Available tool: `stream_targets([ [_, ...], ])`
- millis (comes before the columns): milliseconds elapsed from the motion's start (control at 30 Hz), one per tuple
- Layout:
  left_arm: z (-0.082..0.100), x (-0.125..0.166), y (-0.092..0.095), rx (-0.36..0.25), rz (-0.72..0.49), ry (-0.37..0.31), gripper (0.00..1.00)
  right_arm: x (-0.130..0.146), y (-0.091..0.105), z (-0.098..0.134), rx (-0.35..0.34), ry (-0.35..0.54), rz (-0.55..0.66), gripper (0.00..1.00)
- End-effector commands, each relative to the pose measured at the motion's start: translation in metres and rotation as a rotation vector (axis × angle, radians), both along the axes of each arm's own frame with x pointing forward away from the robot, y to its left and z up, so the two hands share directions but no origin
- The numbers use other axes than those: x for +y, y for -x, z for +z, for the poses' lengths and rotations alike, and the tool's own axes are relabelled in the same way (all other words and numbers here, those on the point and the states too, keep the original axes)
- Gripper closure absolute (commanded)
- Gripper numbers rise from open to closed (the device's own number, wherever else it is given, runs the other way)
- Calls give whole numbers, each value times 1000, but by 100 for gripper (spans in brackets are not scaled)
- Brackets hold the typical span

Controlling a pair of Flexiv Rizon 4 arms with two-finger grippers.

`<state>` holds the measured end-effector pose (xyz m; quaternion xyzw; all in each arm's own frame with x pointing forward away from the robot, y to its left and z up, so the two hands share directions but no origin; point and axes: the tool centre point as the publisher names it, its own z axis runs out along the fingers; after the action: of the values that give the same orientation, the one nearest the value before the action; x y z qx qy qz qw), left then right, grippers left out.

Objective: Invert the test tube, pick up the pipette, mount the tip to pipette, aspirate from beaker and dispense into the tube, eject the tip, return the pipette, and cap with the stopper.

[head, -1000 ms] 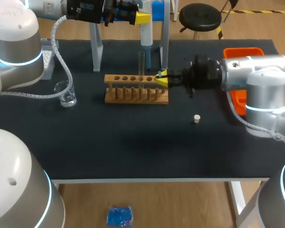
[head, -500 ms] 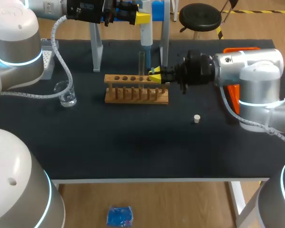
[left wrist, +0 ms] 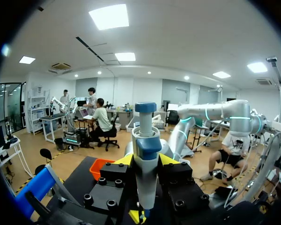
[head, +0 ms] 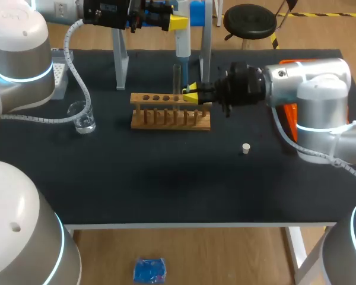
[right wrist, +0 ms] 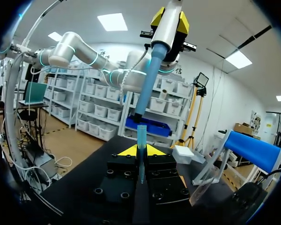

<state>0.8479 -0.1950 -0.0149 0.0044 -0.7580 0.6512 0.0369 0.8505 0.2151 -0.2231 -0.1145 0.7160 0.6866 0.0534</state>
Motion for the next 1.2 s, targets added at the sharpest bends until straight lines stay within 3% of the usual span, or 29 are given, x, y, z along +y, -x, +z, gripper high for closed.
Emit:
stream_targets([
  [33,0,0,-1,0,-3,0,100,2,1,0,-3,2,3,100],
  [567,0,0,-1,0,-3,0,100,5,6,5,-4,-19,15,100],
  [1200,0,0,-1,0,-3,0,100,6,10,8,229,-160,2,100],
])
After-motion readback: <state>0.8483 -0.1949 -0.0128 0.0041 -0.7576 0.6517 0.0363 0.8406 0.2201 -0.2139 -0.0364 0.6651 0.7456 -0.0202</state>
